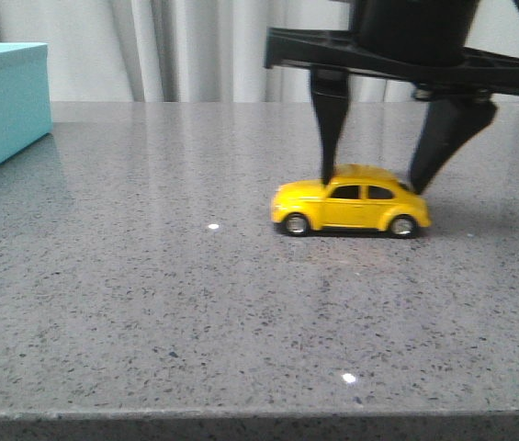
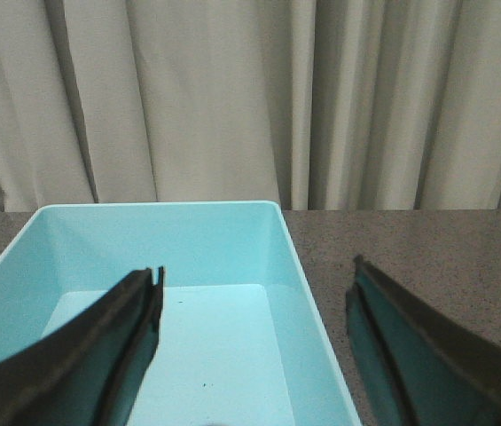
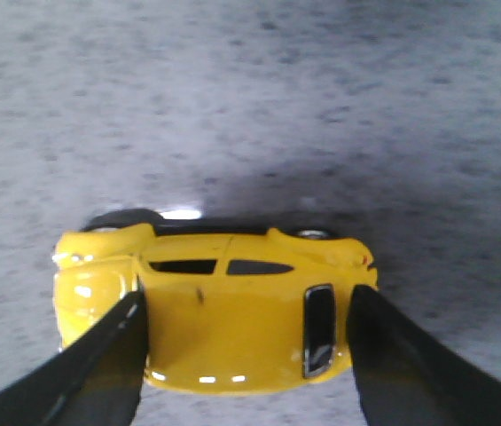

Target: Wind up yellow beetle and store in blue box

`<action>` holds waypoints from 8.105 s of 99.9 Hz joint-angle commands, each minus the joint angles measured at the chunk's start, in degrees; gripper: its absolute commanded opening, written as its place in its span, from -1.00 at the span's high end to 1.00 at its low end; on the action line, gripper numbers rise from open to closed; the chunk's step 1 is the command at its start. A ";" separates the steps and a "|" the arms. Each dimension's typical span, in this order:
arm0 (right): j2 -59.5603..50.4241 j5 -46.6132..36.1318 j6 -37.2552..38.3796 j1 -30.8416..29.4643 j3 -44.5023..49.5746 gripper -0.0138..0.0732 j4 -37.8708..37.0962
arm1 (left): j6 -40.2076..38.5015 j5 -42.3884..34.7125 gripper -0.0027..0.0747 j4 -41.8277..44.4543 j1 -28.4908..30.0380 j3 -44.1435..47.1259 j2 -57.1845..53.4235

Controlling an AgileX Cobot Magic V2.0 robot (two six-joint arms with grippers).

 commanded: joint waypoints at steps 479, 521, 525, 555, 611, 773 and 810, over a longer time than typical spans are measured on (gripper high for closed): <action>-43.40 -21.48 -7.36 2.94 8.89 -0.39 -9.80 | 43.99 57.12 0.44 8.07 -34.76 -72.11 72.08; -43.40 -21.63 -7.36 2.94 8.89 -0.39 -9.80 | 14.01 58.03 0.44 13.66 -19.44 -84.20 61.37; -43.40 -21.79 -7.36 2.94 8.89 -0.39 -9.80 | 11.12 58.69 0.44 13.66 -17.25 -84.20 60.61; -43.40 -22.19 -7.36 2.94 8.89 -0.39 -9.80 | 6.60 68.44 0.44 13.33 -1.65 -83.65 60.35; -43.40 -22.24 -7.36 2.94 8.89 -0.39 -9.80 | 5.08 60.58 0.44 7.91 12.41 -64.63 60.35; -51.85 -23.24 -7.36 2.94 14.40 0.23 -18.37 | 13.34 46.40 0.49 -8.79 12.56 -47.51 43.16; -56.10 -27.03 -7.36 2.94 21.77 0.95 -22.91 | 19.38 44.89 0.98 -23.04 12.56 -31.56 23.26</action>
